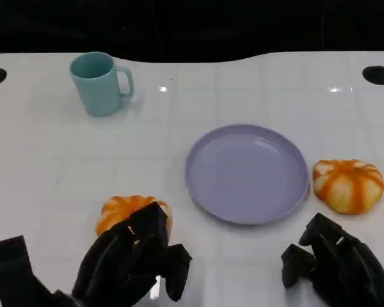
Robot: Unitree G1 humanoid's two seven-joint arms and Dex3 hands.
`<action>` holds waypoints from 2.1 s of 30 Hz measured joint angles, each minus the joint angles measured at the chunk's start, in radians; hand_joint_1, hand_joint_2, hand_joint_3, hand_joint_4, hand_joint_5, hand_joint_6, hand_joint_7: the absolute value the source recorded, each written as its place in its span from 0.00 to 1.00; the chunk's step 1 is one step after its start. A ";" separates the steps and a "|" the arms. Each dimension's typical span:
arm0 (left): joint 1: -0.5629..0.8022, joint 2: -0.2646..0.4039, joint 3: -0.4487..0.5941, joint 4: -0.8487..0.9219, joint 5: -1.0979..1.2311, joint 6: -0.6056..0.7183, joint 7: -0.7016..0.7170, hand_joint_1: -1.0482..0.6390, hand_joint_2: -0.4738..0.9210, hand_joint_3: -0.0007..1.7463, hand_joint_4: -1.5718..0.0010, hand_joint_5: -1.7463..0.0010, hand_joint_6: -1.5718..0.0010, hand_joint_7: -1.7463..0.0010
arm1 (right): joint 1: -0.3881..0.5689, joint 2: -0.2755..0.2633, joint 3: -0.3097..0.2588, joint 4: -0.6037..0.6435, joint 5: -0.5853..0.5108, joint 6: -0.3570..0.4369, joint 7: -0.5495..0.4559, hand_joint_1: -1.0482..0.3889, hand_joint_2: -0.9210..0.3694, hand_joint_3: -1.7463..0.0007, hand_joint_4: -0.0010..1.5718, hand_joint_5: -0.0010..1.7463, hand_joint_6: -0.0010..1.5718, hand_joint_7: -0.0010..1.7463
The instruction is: Grasp the bread from the table and place it into the plate.
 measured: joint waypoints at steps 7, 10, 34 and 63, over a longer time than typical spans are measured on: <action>-0.005 0.038 -0.003 -0.012 0.236 -0.295 0.038 0.18 1.00 0.18 0.63 0.14 0.74 0.41 | 0.006 0.001 0.002 -0.007 0.000 0.002 0.000 0.35 0.00 0.86 0.50 0.96 0.45 0.81; -0.026 0.103 -0.006 -0.016 0.398 -0.456 0.077 0.20 1.00 0.11 0.66 0.30 0.74 0.59 | 0.007 0.002 0.003 -0.008 0.000 0.002 0.000 0.34 0.00 0.86 0.50 0.96 0.45 0.80; -0.066 0.437 -0.162 -0.298 1.625 -0.384 0.438 0.11 0.99 0.00 0.91 0.76 0.86 1.00 | 0.017 0.003 0.008 -0.025 -0.001 0.007 -0.005 0.34 0.00 0.86 0.50 0.96 0.45 0.80; -0.488 0.388 -0.441 0.584 1.488 -0.451 0.960 0.46 0.71 0.65 0.46 0.00 0.55 0.09 | 0.031 0.004 0.007 -0.048 0.000 0.020 -0.007 0.34 0.00 0.86 0.50 0.97 0.45 0.80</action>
